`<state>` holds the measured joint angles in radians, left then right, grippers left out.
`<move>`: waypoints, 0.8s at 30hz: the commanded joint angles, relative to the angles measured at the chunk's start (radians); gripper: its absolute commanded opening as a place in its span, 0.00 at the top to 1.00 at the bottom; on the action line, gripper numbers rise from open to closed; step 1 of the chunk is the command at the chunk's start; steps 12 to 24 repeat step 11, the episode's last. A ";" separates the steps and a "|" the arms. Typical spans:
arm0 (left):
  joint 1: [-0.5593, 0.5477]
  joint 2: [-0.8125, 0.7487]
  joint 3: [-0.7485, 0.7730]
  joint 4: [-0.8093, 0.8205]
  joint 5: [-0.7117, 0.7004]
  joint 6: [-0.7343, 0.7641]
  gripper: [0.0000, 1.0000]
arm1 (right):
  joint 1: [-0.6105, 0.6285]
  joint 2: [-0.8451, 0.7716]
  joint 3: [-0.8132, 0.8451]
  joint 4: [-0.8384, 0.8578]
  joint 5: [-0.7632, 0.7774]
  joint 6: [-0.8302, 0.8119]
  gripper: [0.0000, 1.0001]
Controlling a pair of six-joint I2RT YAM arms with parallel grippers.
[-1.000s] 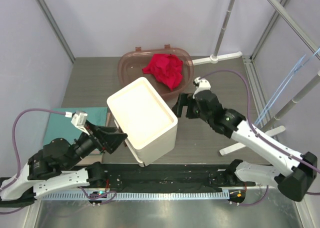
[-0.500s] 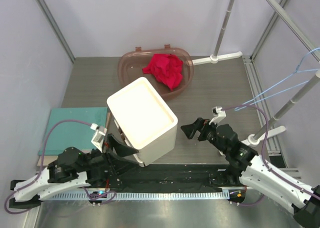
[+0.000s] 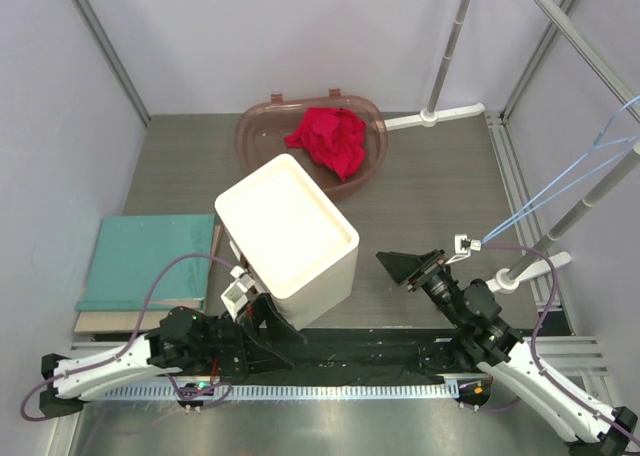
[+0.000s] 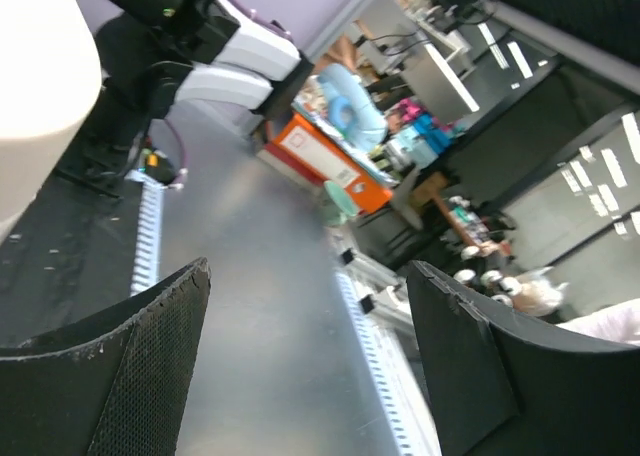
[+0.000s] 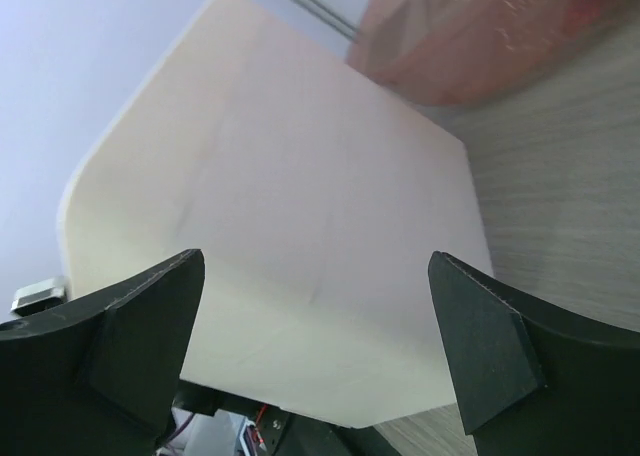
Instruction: Remove the t-shirt from the hanger
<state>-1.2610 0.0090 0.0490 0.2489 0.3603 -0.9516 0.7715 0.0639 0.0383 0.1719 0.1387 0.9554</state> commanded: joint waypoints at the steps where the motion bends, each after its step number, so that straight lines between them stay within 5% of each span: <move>1: 0.000 -0.053 -0.132 0.311 0.005 -0.122 0.20 | 0.006 0.094 -0.158 0.020 0.108 0.082 0.00; 24: 0.000 -0.053 -0.140 0.228 -0.017 -0.107 0.20 | 0.008 0.142 -0.161 0.037 0.092 0.080 0.00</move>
